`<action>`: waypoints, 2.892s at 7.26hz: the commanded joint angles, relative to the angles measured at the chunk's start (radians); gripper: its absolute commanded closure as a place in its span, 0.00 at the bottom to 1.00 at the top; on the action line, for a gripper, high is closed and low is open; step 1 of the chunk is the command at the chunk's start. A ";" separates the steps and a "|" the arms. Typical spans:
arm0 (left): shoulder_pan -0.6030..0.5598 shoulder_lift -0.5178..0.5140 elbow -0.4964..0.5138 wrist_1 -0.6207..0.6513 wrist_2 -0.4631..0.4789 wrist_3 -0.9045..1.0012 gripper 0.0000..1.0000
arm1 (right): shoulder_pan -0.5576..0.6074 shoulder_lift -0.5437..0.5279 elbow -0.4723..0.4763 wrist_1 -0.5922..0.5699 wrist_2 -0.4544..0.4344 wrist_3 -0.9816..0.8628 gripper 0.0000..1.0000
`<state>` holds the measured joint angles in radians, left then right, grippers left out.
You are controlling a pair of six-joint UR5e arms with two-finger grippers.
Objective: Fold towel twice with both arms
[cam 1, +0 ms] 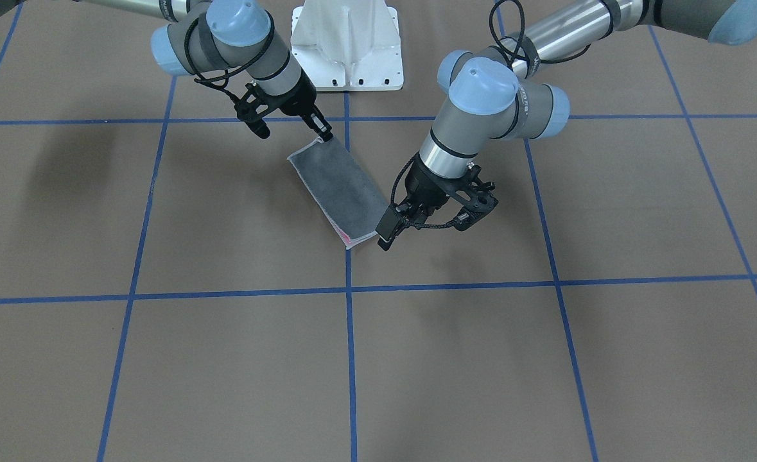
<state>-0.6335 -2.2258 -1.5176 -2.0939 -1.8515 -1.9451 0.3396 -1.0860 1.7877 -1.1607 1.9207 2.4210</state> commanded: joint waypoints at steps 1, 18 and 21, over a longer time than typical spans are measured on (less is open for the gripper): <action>0.000 0.000 -0.001 0.000 0.000 0.000 0.00 | -0.025 0.034 -0.005 -0.001 -0.003 0.013 0.98; 0.135 0.107 -0.021 -0.147 0.067 0.383 0.32 | 0.213 0.026 -0.028 -0.005 0.103 -0.083 0.00; 0.137 0.118 -0.001 -0.196 0.067 0.419 0.40 | 0.214 0.027 -0.027 -0.005 0.104 -0.083 0.00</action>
<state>-0.4981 -2.1106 -1.5238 -2.2806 -1.7840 -1.5327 0.5527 -1.0598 1.7597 -1.1658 2.0247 2.3378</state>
